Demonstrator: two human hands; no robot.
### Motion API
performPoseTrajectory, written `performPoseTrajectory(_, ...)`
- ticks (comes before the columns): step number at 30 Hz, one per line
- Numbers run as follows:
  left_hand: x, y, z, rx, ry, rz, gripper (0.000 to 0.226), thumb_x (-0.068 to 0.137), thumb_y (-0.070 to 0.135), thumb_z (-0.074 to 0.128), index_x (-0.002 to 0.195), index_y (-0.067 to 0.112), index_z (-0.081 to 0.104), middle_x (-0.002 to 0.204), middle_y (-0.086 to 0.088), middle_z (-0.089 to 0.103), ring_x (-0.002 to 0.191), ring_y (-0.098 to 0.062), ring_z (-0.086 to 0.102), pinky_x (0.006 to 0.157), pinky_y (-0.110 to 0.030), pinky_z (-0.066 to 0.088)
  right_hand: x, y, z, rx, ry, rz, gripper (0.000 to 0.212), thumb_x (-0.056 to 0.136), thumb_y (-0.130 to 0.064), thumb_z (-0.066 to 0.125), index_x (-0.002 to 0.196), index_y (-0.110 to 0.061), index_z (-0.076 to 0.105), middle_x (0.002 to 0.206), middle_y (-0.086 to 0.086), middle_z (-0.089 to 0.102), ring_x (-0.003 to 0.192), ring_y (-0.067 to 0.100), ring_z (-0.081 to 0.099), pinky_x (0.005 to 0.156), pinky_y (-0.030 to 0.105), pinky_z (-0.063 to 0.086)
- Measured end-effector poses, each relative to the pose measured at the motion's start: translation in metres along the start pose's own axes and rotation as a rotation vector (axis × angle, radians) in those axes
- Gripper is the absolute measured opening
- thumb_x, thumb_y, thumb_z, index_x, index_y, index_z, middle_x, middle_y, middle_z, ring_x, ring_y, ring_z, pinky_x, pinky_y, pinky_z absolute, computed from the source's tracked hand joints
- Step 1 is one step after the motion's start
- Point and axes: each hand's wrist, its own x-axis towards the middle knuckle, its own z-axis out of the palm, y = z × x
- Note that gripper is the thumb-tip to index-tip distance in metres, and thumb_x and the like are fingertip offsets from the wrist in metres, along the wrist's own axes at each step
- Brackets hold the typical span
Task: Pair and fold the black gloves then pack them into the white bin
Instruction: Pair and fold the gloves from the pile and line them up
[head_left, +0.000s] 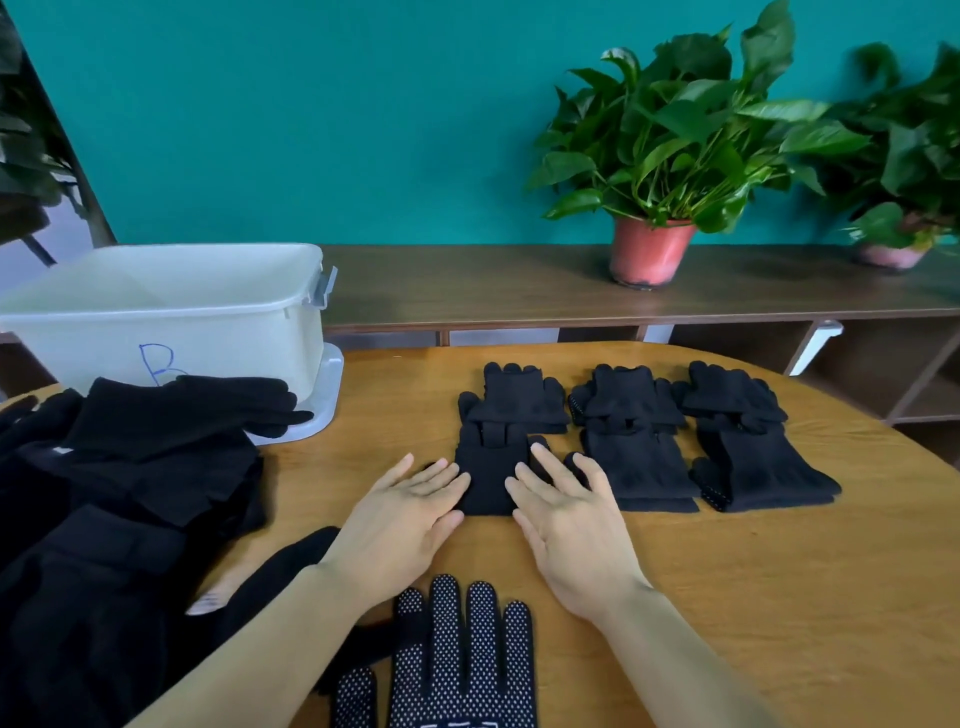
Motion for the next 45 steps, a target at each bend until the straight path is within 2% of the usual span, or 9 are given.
performPoseTrajectory(6,0.003,-0.004,0.002,0.028,0.010,0.020,0.075,0.101,0.056,0.002,0.142,0.016,0.050,0.146,0.000,0.049,0.140,-0.008,0.036,0.119,-0.027,0.007,0.002,0.003,0.003,0.021,0.002,0.005,0.044,0.094,-0.027,0.035,0.113,-0.016,0.072,0.118,-0.001,0.070,0.130,0.024,0.053,0.104,0.046,0.029)
performPoseTrajectory(12,-0.009,0.000,-0.022,0.022,0.027,-0.024,0.077,0.092,0.059,-0.002,0.157,0.021,0.016,0.160,0.008,0.015,0.148,0.000,0.004,0.117,-0.020,-0.012,-0.002,0.002,-0.010,-0.032,-0.077,-0.027,0.049,0.096,-0.028,0.030,0.124,-0.011,0.066,0.125,0.004,0.067,0.136,0.028,0.045,0.105,0.048,0.027)
performPoseTrajectory(21,-0.109,0.022,-0.064,0.003,0.082,-0.056,0.070,0.105,0.047,0.007,0.142,0.005,0.049,0.148,-0.008,0.048,0.141,-0.017,0.037,0.118,-0.028,0.011,-0.058,-0.047,-0.070,0.067,0.052,-0.078,0.047,0.097,-0.028,0.034,0.121,-0.006,0.067,0.120,0.007,0.070,0.133,0.030,0.049,0.102,0.049,0.030)
performPoseTrajectory(28,-0.167,0.071,-0.054,-0.031,0.054,-0.060,0.060,0.104,0.041,0.016,0.145,0.010,0.047,0.151,-0.004,0.044,0.143,-0.009,0.029,0.121,-0.025,0.002,-0.099,-0.098,-0.097,0.154,-0.106,-0.053,0.056,0.104,-0.039,0.023,0.125,-0.010,0.066,0.124,0.006,0.068,0.130,0.024,0.053,0.105,0.046,0.027)
performPoseTrajectory(30,-0.176,0.086,-0.048,-0.029,0.001,-0.054,0.076,0.099,0.054,-0.003,0.152,0.014,0.034,0.159,-0.001,0.030,0.147,-0.006,0.012,0.120,-0.025,-0.004,-0.102,-0.114,-0.103,0.168,-0.282,0.013,0.079,0.103,-0.050,-0.002,0.134,-0.008,0.057,0.139,0.009,0.057,0.137,0.022,0.045,0.109,0.044,0.020)
performPoseTrajectory(32,-0.182,0.099,-0.041,-0.019,-0.076,-0.065,0.094,0.086,0.063,-0.022,0.157,0.016,0.018,0.164,0.002,0.011,0.149,-0.006,-0.003,0.119,-0.024,-0.011,-0.109,-0.121,-0.101,0.163,-0.362,0.028,0.109,0.078,-0.063,-0.035,0.154,-0.008,0.020,0.161,0.008,0.013,0.151,0.020,0.009,0.117,0.041,-0.002)
performPoseTrajectory(34,-0.185,0.108,-0.037,0.004,-0.135,-0.092,0.100,0.078,0.065,-0.031,0.158,0.017,0.004,0.164,0.003,-0.003,0.149,-0.007,-0.014,0.119,-0.026,-0.014,-0.117,-0.123,-0.102,0.223,-0.522,0.093,0.123,0.051,-0.067,-0.051,0.155,-0.015,-0.010,0.161,0.002,-0.018,0.148,0.016,-0.019,0.118,0.042,-0.016)
performPoseTrajectory(42,-0.153,0.145,-0.026,0.074,-0.192,-0.066,0.091,0.083,0.063,-0.020,0.158,0.016,-0.001,0.165,0.002,-0.006,0.149,-0.009,-0.015,0.121,-0.030,-0.013,-0.135,-0.081,-0.109,0.202,-0.580,0.155,0.127,0.043,-0.071,-0.051,0.154,-0.020,-0.014,0.161,0.000,-0.020,0.147,0.013,-0.021,0.118,0.043,-0.015)
performPoseTrajectory(45,-0.140,0.153,-0.025,0.091,-0.225,-0.072,0.071,0.100,0.055,-0.002,0.158,0.015,0.000,0.165,0.001,-0.005,0.150,-0.010,-0.014,0.122,-0.033,-0.009,-0.136,-0.068,-0.109,0.193,-0.588,0.174,0.129,0.043,-0.072,-0.051,0.155,-0.021,-0.012,0.162,0.000,-0.018,0.148,0.012,-0.021,0.117,0.043,-0.015)
